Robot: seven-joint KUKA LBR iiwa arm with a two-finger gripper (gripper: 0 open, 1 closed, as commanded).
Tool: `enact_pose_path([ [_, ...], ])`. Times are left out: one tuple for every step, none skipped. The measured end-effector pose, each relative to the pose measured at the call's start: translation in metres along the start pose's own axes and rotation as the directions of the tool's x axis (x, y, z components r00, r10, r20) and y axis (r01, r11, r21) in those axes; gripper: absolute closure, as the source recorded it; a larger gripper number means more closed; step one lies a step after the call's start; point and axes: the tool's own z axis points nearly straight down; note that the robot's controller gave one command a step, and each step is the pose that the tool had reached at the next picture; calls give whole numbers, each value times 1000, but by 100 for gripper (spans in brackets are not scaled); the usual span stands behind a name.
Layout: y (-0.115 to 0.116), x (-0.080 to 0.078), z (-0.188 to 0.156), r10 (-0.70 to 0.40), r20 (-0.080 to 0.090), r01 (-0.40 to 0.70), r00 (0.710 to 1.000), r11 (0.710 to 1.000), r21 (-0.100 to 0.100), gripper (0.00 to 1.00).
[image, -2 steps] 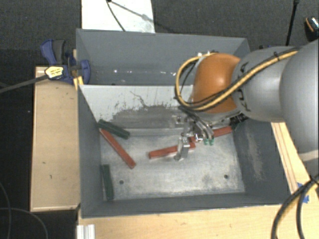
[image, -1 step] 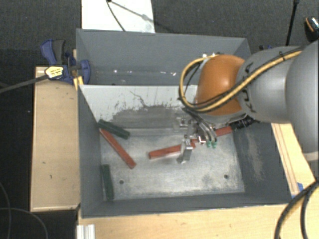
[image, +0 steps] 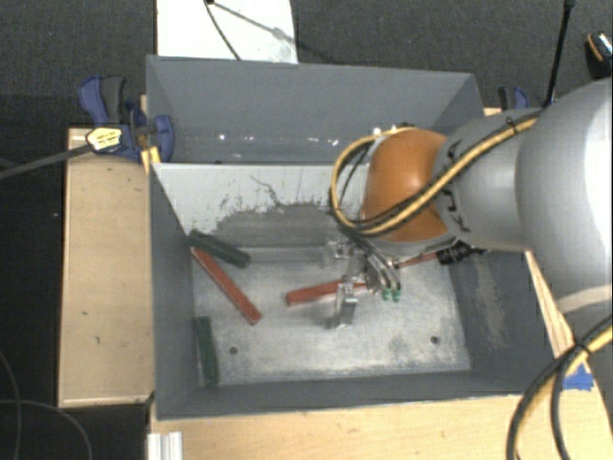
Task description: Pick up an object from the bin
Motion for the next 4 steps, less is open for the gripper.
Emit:
enact_pose_path([
  [0,-1,-1,-4,2,4,1000,1000,1,0],
  [0,-1,-1,-6,2,6,1000,1000,0,100],
  [0,-2,-42,-10,10,10,1000,1000,0,100],
  [0,-4,-85,-13,10,13,1000,1000,0,100],
])
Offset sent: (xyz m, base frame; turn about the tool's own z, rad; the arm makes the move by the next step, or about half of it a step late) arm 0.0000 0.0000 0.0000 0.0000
